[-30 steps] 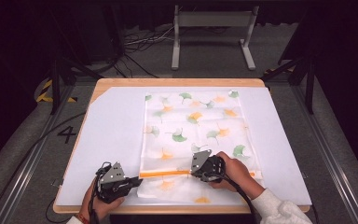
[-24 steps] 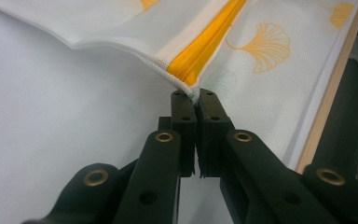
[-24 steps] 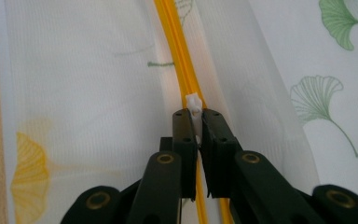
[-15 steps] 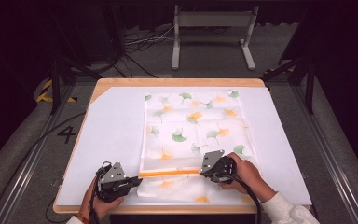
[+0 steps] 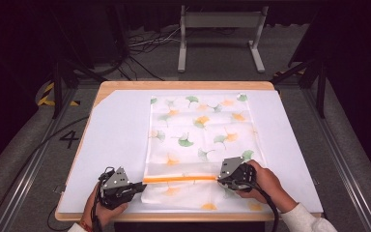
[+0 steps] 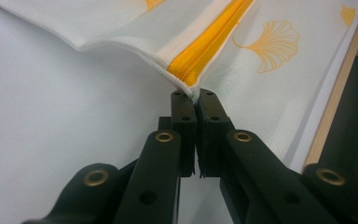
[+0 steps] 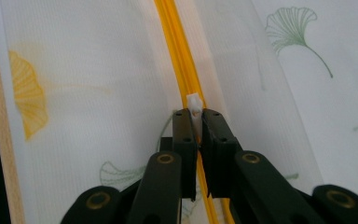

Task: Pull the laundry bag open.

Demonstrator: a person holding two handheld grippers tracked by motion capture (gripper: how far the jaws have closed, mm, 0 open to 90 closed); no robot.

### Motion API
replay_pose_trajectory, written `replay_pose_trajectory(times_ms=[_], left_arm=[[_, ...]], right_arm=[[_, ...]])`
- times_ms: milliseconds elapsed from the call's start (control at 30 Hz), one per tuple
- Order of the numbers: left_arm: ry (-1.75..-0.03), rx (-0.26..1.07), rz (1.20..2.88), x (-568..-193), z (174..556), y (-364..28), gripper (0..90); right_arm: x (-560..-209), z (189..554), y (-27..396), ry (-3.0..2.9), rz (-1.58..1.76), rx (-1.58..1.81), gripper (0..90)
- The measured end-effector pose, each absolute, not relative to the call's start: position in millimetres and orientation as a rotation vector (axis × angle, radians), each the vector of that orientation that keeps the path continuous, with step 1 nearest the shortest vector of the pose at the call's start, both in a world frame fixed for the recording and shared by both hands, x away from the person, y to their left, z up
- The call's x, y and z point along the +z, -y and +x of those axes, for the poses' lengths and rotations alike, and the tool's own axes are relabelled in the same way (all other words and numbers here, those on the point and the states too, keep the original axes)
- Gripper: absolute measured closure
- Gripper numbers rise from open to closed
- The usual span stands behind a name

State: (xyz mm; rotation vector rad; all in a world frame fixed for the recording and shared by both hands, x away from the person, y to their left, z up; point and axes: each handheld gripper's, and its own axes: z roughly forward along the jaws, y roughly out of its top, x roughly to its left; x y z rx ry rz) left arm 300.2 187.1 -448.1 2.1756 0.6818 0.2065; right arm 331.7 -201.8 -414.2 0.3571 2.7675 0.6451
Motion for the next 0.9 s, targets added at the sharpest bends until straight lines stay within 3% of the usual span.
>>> replay_pose_trajectory(times_ms=[900], left_arm=[[-0.651,0.188,2.213,-447.8,306.3,-189.3,86.9]], right_arm=[[-411.3,317.3,269.8,-2.685,0.578,0.600,85.3]])
